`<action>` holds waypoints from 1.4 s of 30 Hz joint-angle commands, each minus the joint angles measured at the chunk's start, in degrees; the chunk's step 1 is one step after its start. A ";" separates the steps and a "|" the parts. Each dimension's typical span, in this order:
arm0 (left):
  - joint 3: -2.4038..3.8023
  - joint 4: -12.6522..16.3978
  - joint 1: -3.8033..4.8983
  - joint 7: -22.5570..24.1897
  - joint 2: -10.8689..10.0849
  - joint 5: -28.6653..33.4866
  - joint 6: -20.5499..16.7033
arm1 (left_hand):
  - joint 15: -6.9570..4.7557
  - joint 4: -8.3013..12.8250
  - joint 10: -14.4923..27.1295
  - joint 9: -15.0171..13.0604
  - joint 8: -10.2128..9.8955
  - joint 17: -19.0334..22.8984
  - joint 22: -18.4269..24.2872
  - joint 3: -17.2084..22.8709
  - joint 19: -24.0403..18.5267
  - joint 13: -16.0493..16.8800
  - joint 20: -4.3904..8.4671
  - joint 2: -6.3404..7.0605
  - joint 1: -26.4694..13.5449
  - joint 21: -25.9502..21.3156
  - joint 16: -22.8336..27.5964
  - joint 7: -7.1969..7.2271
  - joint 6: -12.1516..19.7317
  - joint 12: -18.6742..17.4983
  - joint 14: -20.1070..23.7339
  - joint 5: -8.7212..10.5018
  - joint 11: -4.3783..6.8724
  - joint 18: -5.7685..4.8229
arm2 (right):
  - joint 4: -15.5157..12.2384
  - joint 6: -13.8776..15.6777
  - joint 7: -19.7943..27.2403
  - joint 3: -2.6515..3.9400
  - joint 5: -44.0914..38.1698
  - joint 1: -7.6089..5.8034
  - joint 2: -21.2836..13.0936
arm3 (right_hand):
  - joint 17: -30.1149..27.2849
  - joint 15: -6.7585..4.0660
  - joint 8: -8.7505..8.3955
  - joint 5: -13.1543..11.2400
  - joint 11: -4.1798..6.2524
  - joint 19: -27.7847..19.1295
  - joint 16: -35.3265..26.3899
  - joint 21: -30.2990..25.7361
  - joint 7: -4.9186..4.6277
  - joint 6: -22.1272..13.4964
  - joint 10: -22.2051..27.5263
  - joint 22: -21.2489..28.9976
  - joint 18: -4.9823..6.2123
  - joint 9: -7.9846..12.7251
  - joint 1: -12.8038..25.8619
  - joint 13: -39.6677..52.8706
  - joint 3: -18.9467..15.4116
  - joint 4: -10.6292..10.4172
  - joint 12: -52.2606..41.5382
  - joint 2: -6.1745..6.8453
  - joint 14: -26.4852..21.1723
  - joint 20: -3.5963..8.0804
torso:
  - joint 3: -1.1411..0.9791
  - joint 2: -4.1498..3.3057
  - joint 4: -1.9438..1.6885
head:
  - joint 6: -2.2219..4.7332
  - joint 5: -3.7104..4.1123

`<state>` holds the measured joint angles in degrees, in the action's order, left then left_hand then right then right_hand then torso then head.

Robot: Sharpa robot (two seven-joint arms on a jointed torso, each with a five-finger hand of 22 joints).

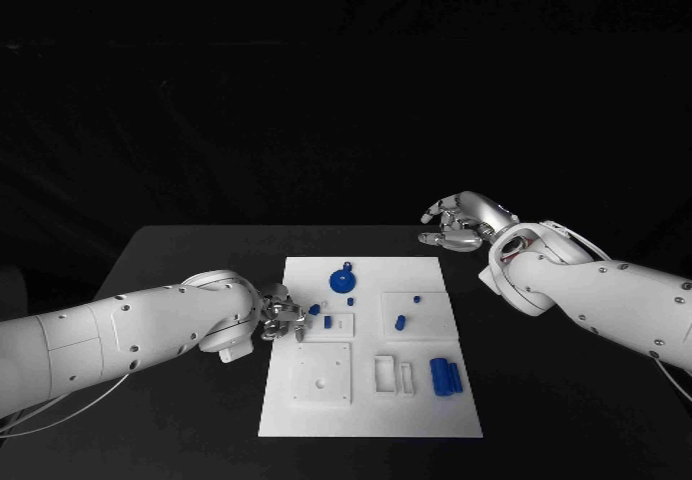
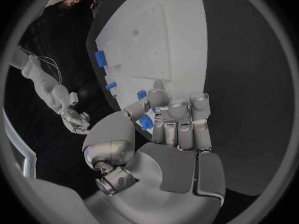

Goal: Assemble the parts on the task board

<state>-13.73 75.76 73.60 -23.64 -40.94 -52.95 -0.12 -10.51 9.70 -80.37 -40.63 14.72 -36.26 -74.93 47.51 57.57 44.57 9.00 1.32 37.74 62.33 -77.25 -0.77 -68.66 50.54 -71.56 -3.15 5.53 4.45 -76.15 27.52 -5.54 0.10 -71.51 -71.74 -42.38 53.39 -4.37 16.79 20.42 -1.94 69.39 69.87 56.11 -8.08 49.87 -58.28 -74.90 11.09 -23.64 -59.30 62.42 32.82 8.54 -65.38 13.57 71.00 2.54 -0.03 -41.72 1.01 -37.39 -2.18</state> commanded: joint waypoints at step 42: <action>2.87 0.72 1.84 18.16 -1.65 -5.89 -15.14 | 6.34 5.10 19.12 0.17 -3.35 6.53 1.91 -4.95 -10.60 -11.45 0.97 8.17 26.55 -9.47 10.62 -6.28 12.14 -16.18 13.01 0.18 -7.17 -2.74 | 0.13 -0.77 0.65 0.00 -0.53 0.23 0.13 | 0.10 -0.06 0.07 0.20 0.06 -0.18 -0.20 -0.41 -0.30 -0.12 0.46 -0.90 3.91 0.13 -0.89 -0.16 0.15 0.11 -0.32 -0.09 -0.02 0.42 | 0.05 -0.02 -0.02 | 0.84 0.06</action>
<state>-10.86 76.98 75.36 -9.94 -42.99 -53.12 -12.07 -4.54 14.79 -61.86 -40.55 11.58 -29.79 -72.96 42.80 47.19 33.48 5.64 9.40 63.99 53.02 -66.77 -6.91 -56.94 34.90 -58.47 -3.26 -1.40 2.57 -75.99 27.45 -5.41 0.10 -71.48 -71.55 -42.37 53.43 -4.36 16.79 20.42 -1.94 69.15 69.83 55.90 -7.98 49.57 -58.28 -74.93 11.09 -23.60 -59.76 62.35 32.82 8.54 -65.37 13.58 70.99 2.56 0.03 -41.73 0.96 -36.60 -2.07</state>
